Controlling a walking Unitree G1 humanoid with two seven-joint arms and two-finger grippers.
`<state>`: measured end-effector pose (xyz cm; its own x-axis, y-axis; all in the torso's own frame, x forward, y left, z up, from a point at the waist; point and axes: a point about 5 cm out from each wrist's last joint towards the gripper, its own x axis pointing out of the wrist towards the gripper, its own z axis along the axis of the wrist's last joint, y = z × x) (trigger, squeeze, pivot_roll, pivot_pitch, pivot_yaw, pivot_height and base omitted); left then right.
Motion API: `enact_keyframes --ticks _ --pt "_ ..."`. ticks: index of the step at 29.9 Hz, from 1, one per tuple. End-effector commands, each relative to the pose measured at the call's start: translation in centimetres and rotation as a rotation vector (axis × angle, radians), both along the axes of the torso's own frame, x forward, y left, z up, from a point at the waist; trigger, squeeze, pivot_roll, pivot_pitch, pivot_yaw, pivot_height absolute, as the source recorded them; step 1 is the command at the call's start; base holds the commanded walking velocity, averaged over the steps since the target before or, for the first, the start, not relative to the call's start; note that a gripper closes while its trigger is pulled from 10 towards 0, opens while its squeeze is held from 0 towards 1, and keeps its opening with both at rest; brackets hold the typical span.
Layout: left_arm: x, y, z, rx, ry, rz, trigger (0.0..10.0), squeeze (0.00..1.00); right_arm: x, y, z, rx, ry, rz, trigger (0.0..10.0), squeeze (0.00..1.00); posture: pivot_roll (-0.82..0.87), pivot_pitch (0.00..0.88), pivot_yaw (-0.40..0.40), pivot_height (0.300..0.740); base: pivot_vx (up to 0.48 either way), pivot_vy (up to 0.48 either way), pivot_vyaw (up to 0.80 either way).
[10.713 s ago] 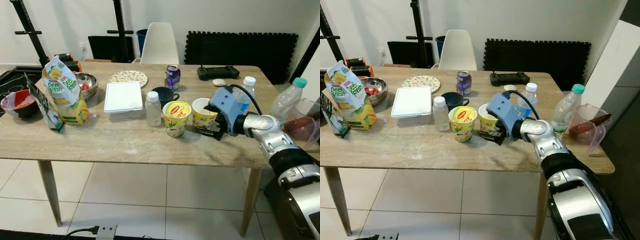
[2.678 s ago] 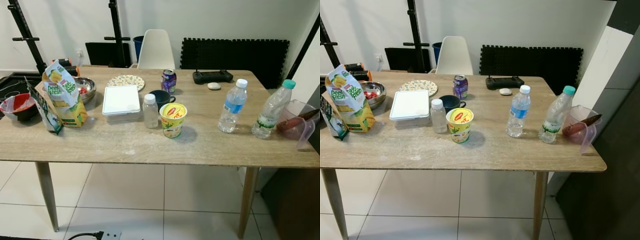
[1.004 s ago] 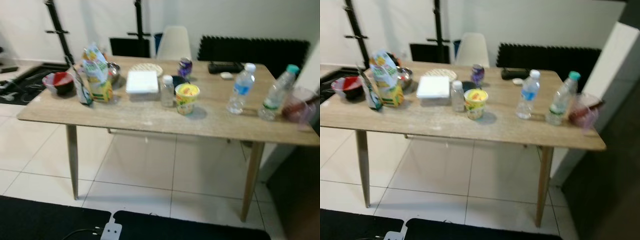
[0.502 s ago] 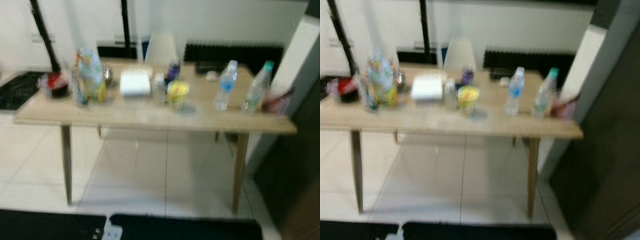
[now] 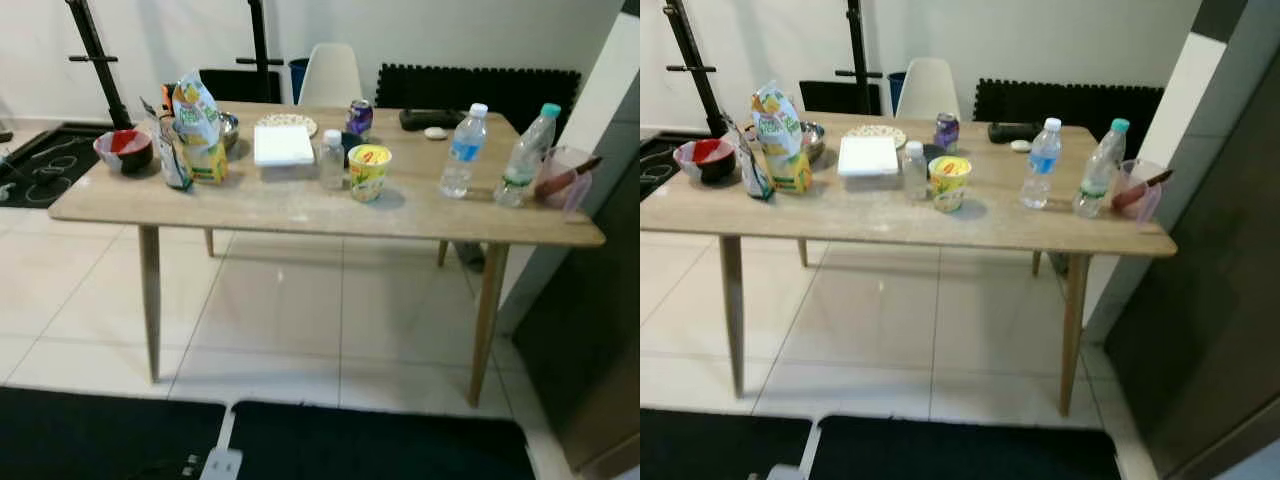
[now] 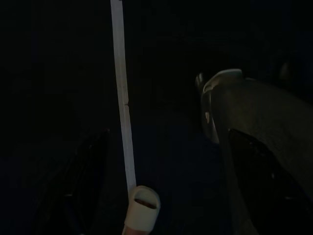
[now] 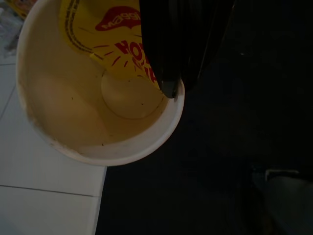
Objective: Restocking fridge
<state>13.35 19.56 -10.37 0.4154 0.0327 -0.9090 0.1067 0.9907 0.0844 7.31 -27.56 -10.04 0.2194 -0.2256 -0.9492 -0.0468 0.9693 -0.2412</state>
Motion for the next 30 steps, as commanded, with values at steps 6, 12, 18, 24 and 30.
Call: enact_keyframes --ticks 6,12,18,24,30 --pt "-0.85 -0.45 -0.35 -0.010 0.036 -0.012 10.0 0.00 0.40 -0.04 0.09 -0.002 -0.012 0.001 10.0 0.00 -0.07 0.000 -0.024 0.740 -0.204 0.000 0.00" --pt "-0.66 -0.47 -0.30 -0.011 0.031 -0.013 10.0 0.00 0.47 0.04 0.07 0.000 -0.013 0.000 10.0 0.00 -0.07 0.000 -0.024 0.740 -0.075 0.000 0.00" --pt "-0.70 -0.38 -0.29 -0.010 0.030 -0.013 10.0 0.00 0.50 0.14 0.05 0.005 -0.020 -0.006 10.0 0.00 -0.07 0.000 -0.024 0.740 0.000 0.000 0.00" --pt "-0.73 -0.29 -0.28 -0.012 0.023 0.005 10.0 0.00 0.51 0.22 0.03 0.009 -0.024 -0.011 10.0 0.00 -0.07 0.000 -0.024 0.740 0.000 0.000 0.00" --pt "-0.60 -0.21 -0.23 -0.010 0.016 0.007 10.0 0.00 0.30 0.18 0.00 0.007 -0.010 0.002 10.0 0.00 -0.07 0.000 -0.023 0.740 0.000 0.000 -0.67"
